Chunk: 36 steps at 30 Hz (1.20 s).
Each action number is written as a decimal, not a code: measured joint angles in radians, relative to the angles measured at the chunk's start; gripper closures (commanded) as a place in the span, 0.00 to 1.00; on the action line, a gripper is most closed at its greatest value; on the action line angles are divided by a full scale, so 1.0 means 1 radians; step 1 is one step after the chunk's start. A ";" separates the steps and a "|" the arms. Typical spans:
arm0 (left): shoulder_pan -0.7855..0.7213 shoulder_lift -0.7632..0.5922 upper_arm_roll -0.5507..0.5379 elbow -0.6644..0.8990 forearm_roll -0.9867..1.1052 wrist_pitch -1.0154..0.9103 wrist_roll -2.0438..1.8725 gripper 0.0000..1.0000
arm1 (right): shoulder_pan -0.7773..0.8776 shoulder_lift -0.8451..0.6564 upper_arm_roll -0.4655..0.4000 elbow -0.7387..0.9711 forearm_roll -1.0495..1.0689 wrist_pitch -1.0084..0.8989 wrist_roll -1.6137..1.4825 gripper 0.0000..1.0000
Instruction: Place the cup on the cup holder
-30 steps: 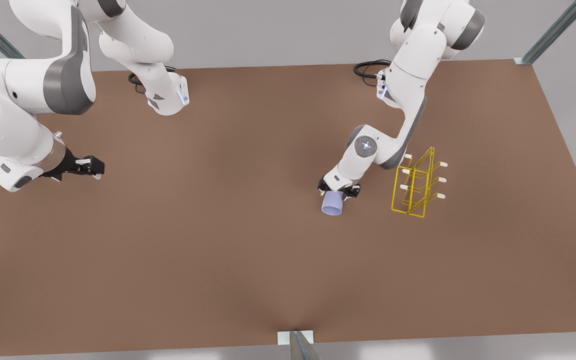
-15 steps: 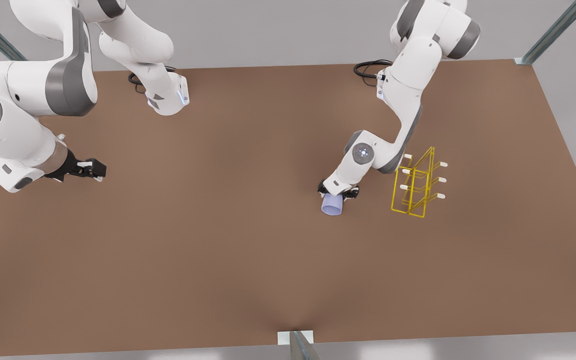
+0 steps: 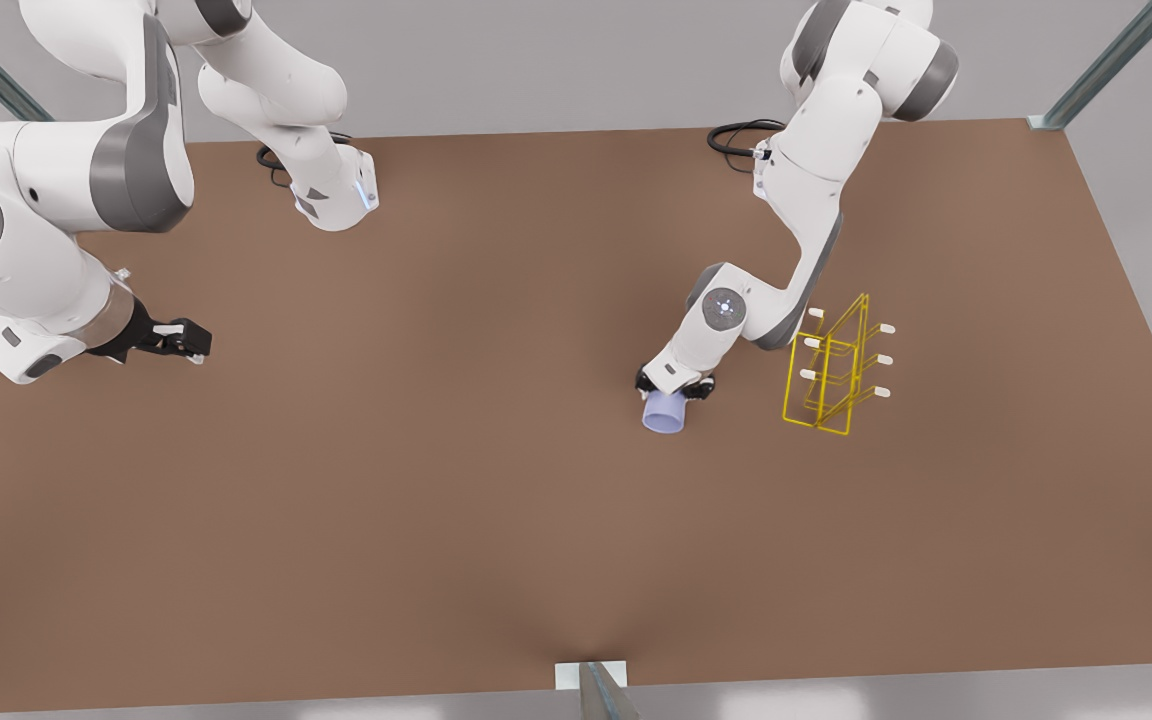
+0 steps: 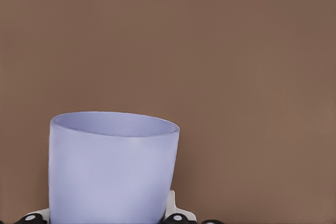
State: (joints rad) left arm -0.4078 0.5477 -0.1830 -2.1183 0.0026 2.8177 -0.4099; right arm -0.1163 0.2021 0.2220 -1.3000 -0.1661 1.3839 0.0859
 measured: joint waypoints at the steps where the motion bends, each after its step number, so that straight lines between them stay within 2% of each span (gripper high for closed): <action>1: 0.000 -0.001 0.000 0.002 0.000 -0.001 -0.001 0.26 | 0.000 0.000 0.000 0.000 0.000 0.000 0.001 0.00; 5: 0.000 -0.030 0.000 0.067 0.003 -0.066 0.000 0.26 | 0.000 0.000 0.000 0.000 0.000 0.000 0.004 0.00; 9: -0.001 -0.047 0.000 0.204 0.006 -0.265 0.011 0.26 | -0.001 0.000 0.000 0.000 0.000 0.003 0.007 0.00; 13: -0.021 -0.044 -0.005 0.443 0.137 -0.656 0.040 0.26 | -0.001 0.001 0.000 -0.001 0.000 0.008 0.009 0.00; 18: -0.107 -0.034 -0.006 0.584 0.479 -1.168 0.144 0.26 | 0.003 0.001 0.003 -0.002 0.002 0.014 0.011 0.00; 22: -0.164 -0.012 -0.006 0.601 0.875 -1.492 0.290 0.26 | 0.003 0.002 0.003 -0.002 0.002 0.015 0.012 0.00; 27: -0.169 0.044 -0.005 0.598 1.262 -1.709 0.486 0.26 | 0.004 0.002 0.003 -0.002 0.002 0.017 0.013 0.00; 31: -0.170 0.049 -0.006 0.528 1.409 -1.809 0.650 0.26 | 0.004 0.002 0.003 -0.002 0.002 0.017 0.014 0.00; 36: -0.164 0.063 -0.005 0.412 1.461 -1.895 0.827 0.26 | 0.004 0.002 0.003 -0.003 0.002 0.017 0.015 0.00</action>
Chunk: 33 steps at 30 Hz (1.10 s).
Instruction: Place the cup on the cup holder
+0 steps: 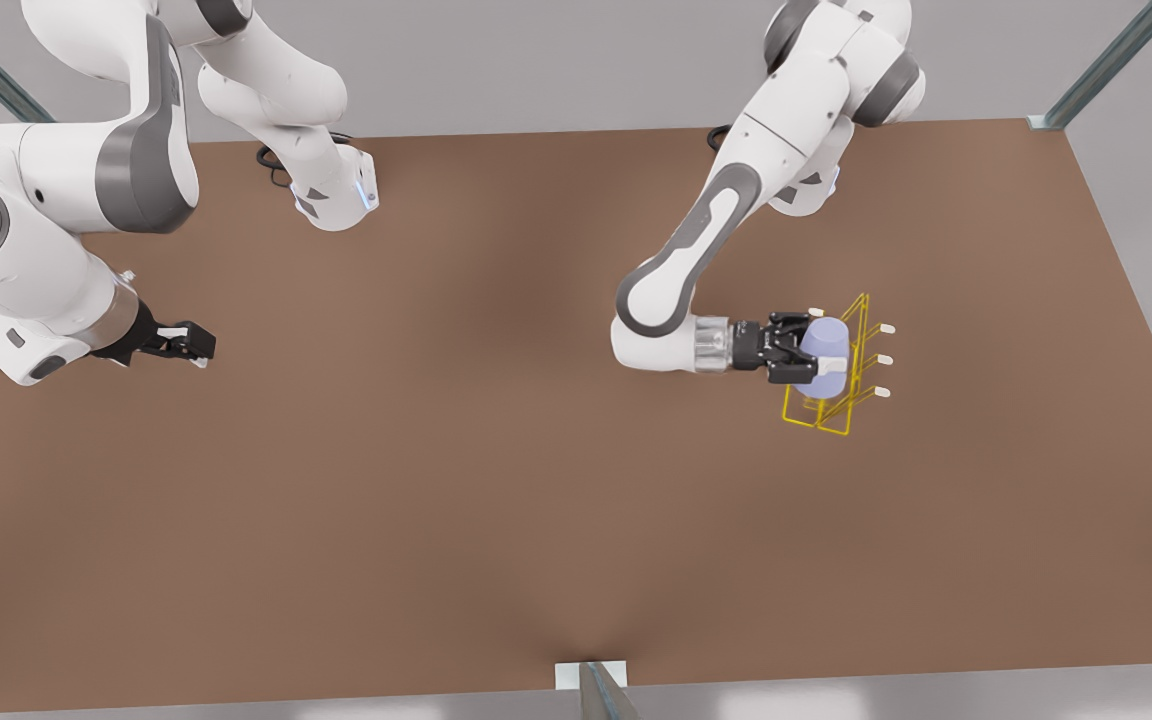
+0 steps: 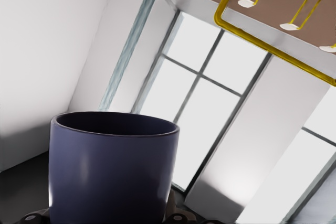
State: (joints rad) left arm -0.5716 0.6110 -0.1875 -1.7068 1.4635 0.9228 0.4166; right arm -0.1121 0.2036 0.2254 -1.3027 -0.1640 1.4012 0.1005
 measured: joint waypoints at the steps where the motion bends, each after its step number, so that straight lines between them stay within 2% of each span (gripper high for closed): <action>1: 0.001 0.011 0.000 -0.002 0.003 -0.009 0.029 0.26 | 0.000 0.000 0.000 0.000 0.000 0.000 0.000 0.00; 10: 0.017 0.092 0.003 0.001 -0.043 -0.029 0.180 0.26 | 0.000 0.000 0.000 0.001 0.000 0.000 0.001 0.00; 17: 0.049 0.122 0.003 0.015 -0.143 0.038 0.195 0.26 | 0.000 0.000 0.000 0.000 0.000 0.000 0.001 0.00; 33: 0.059 0.141 0.005 0.019 -0.193 0.095 0.171 0.26 | 0.001 0.000 0.000 0.001 -0.001 0.001 0.002 0.00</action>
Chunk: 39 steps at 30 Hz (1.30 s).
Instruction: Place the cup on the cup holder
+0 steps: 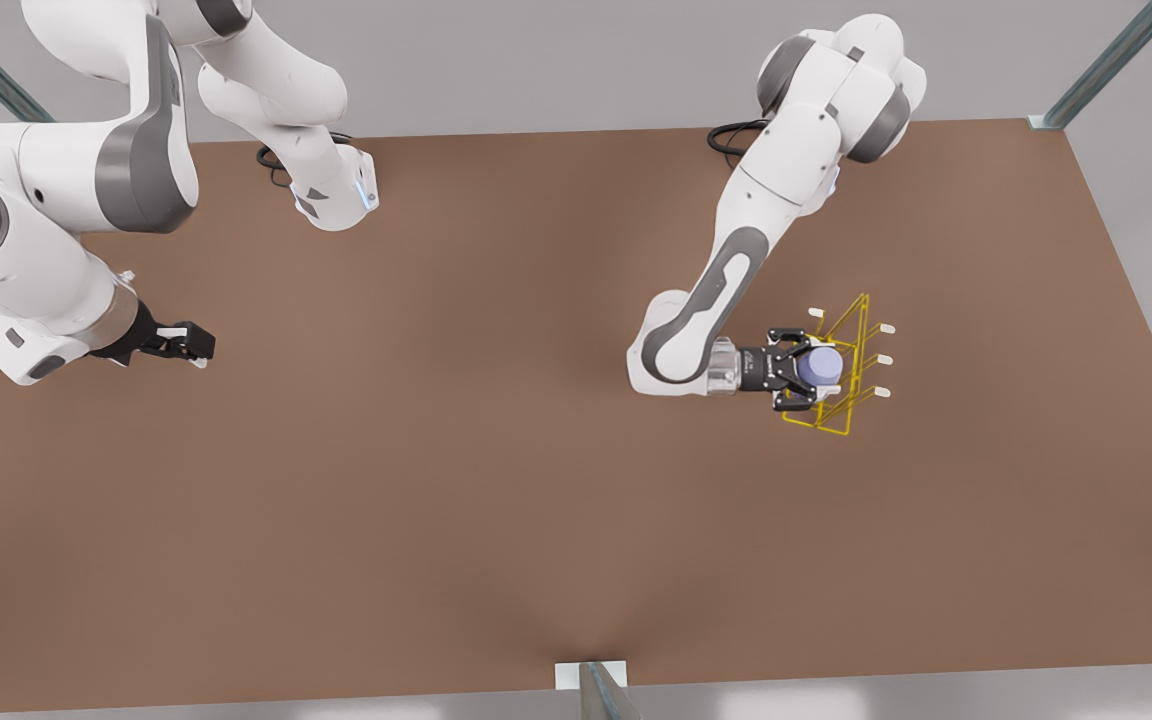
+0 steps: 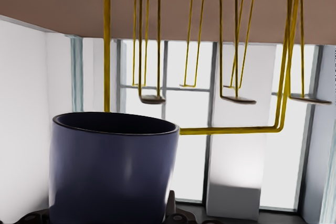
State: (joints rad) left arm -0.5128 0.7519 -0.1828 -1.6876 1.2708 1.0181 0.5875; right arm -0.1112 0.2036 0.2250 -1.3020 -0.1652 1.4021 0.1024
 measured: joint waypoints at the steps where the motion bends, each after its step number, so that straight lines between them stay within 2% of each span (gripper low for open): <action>1: 0.002 0.002 0.000 0.000 -0.001 0.002 -0.002 0.26 | 0.000 0.000 0.000 0.000 0.000 0.000 0.000 0.00; 8: 0.010 0.011 0.000 0.000 -0.007 0.017 -0.019 0.26 | -0.001 0.003 0.000 0.001 -0.001 0.000 0.000 0.00; 9: 0.010 0.011 0.000 0.000 -0.007 0.018 -0.021 0.04 | -0.001 0.003 0.000 0.001 -0.001 0.000 0.000 0.00; 10: 0.010 0.011 0.000 0.000 -0.008 0.018 -0.023 0.00 | -0.001 0.003 0.000 0.001 -0.001 0.000 0.000 0.00; 19: 0.008 0.010 -0.001 0.029 -0.010 0.013 -0.041 0.00 | -0.001 0.003 0.000 0.001 -0.001 0.000 0.000 0.00; 21: 0.002 -0.013 -0.004 0.196 -0.058 -0.001 -0.043 0.00 | -0.001 0.003 0.001 0.001 -0.001 0.000 0.000 0.00; 24: 0.044 -0.039 -0.001 0.660 -0.403 -0.007 -0.086 0.00 | 0.000 0.003 0.001 0.001 -0.001 0.000 0.000 0.00; 26: 0.183 -0.069 -0.002 0.767 -0.727 0.028 -0.171 0.00 | -0.001 0.003 0.001 0.001 -0.001 0.000 0.000 0.00; 28: 0.305 -0.170 0.001 0.795 -0.945 0.056 -0.250 0.00 | 0.000 0.003 0.000 0.001 -0.001 0.000 0.000 0.00; 30: 0.359 -0.326 0.039 0.743 -1.067 0.068 -0.301 0.00 | 0.001 0.003 0.000 0.001 -0.001 0.000 0.000 0.00; 34: 0.393 -0.630 0.059 0.382 -1.164 0.178 -0.370 0.00 | 0.000 0.002 0.001 0.001 -0.001 0.000 0.000 0.00; 36: 0.388 -0.681 0.060 0.308 -1.180 0.228 -0.399 0.00 | 0.000 0.002 0.001 0.001 0.000 0.000 0.000 0.00; 39: 0.382 -0.703 0.061 0.283 -1.193 0.276 -0.438 0.00 | 0.002 0.002 0.001 0.001 0.000 0.000 0.000 0.00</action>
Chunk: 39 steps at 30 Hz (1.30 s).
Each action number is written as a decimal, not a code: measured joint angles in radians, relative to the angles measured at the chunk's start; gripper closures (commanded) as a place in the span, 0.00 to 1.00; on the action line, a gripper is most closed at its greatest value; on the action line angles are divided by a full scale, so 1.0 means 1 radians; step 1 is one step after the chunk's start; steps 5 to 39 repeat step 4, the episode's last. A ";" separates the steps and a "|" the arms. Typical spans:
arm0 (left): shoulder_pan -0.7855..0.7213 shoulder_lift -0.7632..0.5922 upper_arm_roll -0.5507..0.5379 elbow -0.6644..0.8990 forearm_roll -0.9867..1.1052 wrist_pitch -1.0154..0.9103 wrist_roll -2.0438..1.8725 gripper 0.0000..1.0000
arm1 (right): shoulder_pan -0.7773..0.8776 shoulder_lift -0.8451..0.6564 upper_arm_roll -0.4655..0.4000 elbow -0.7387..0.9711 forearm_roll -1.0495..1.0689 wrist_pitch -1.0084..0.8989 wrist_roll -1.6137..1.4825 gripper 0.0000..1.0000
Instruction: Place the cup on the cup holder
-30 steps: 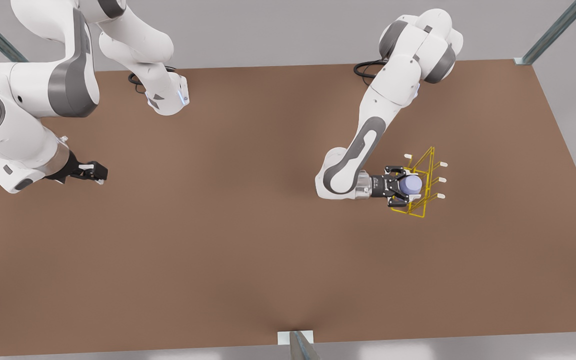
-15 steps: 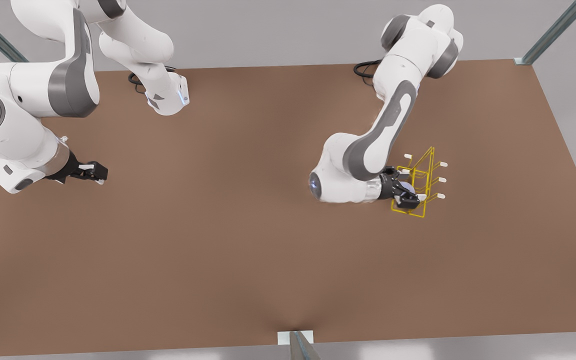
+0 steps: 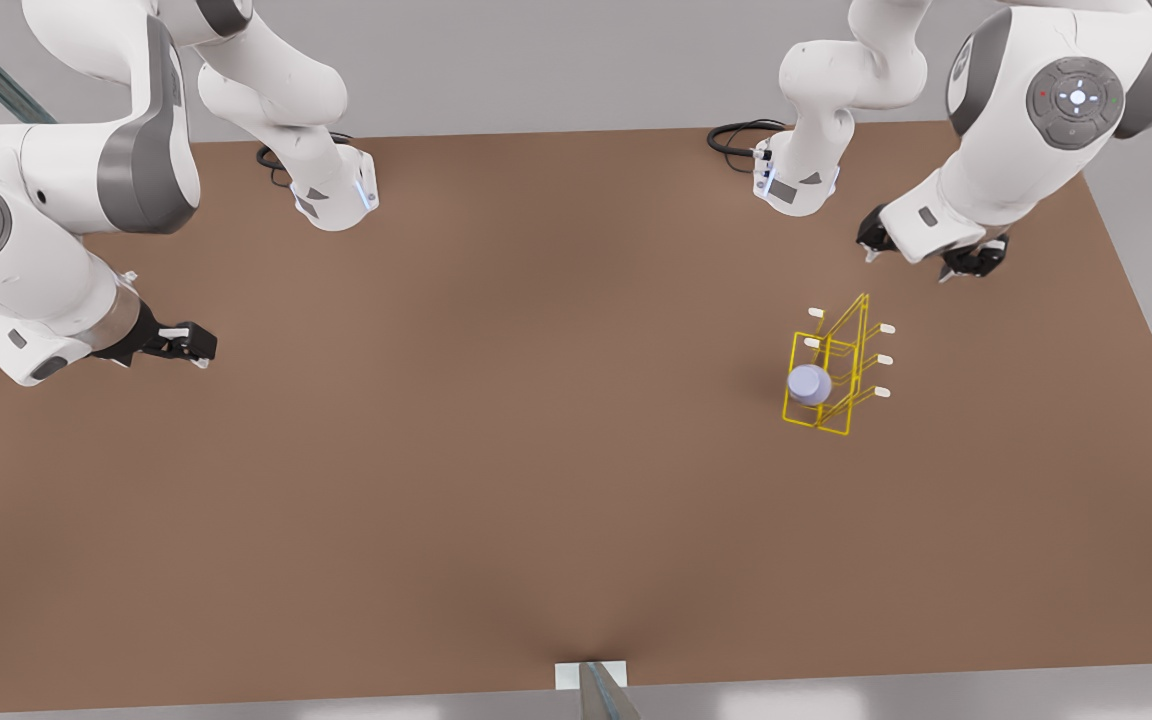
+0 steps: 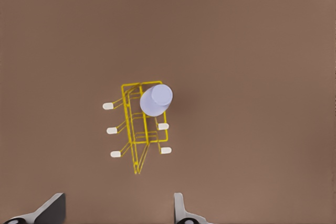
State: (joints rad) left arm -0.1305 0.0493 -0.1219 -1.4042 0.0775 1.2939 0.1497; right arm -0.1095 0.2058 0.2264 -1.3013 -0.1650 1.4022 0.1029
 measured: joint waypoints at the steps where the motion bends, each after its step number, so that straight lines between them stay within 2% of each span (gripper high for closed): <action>1: -0.001 -0.002 0.000 -0.002 -0.003 0.011 -0.011 0.00 | 0.000 0.000 0.000 0.000 0.000 0.000 0.000 0.00; 39: -0.001 -0.004 0.000 -0.004 -0.007 0.035 -0.042 0.00 | 0.001 0.000 0.000 0.000 0.000 0.000 0.000 0.00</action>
